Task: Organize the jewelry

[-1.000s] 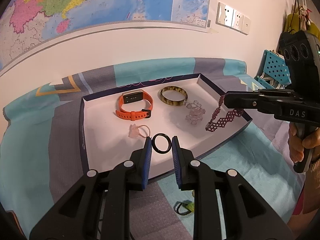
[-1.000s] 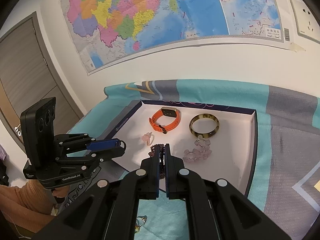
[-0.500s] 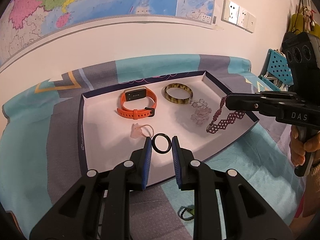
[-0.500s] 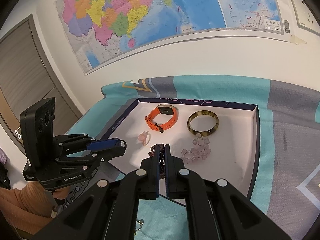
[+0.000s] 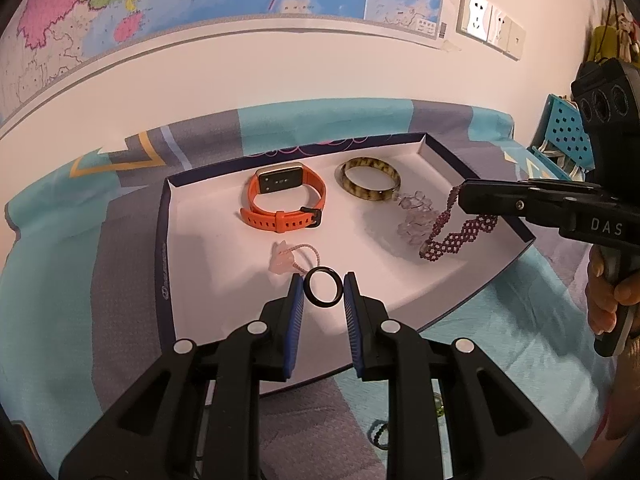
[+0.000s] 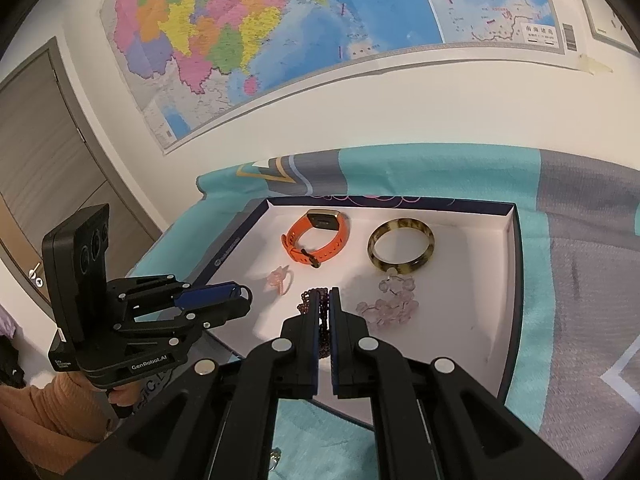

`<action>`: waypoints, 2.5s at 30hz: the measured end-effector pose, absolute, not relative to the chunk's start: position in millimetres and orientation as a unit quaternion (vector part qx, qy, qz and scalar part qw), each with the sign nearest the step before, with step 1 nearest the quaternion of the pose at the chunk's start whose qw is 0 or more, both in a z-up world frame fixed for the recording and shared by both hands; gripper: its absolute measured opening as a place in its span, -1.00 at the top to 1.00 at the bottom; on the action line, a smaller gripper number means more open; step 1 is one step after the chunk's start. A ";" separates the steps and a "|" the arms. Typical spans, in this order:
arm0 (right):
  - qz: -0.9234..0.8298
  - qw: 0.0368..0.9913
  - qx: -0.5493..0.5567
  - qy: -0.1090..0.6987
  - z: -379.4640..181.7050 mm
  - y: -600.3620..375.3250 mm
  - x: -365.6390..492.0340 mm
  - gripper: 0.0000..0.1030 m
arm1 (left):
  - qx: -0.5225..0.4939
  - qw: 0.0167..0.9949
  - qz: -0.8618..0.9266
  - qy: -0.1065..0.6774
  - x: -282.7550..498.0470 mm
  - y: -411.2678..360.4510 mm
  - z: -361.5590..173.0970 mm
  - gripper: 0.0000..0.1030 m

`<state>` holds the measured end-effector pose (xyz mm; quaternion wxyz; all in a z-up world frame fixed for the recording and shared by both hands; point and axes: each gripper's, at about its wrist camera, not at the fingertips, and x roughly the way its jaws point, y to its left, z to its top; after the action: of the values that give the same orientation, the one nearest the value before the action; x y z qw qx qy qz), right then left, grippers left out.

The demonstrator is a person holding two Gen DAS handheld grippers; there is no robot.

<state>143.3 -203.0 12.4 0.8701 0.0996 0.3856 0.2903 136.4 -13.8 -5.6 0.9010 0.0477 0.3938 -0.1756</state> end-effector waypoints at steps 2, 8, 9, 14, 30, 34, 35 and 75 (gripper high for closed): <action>0.287 0.870 0.101 0.388 9.8 -202.7 146.4 0.94 | 0.050 0.900 -0.173 0.396 137.8 -14.6 -7.5 0.60; 0.279 0.867 0.105 0.399 0.5 -202.4 154.0 0.94 | 0.053 0.898 -0.170 0.403 143.0 -16.4 -11.4 0.60; 0.279 0.867 0.105 0.401 -0.8 -202.2 154.9 0.94 | 0.054 0.897 -0.169 0.404 143.9 -16.6 -12.0 0.60; 0.274 0.866 0.106 0.404 -4.6 -201.9 158.9 0.94 | 0.055 0.895 -0.169 0.409 147.3 -18.3 -14.5 0.60; 0.259 0.859 0.112 0.426 -20.0 -205.7 171.7 0.93 | 0.059 0.887 -0.160 0.428 157.7 -19.7 -25.6 0.60; 0.258 0.858 0.111 0.429 -22.6 -204.6 174.8 0.93 | 0.060 0.886 -0.158 0.432 160.3 -20.2 -28.7 0.60; 0.256 0.860 0.107 0.429 -22.2 -203.2 175.3 0.93 | 0.060 0.886 -0.158 0.432 160.7 -20.5 -28.8 0.60; 0.296 0.869 0.015 0.395 2.5 -182.4 84.1 0.29 | 0.074 0.916 -0.159 0.362 104.8 -10.4 7.9 0.19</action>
<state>84.1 -182.4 2.5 0.8695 0.0150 0.3949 0.2963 104.8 -10.4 7.9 0.9155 0.0736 0.3619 -0.1594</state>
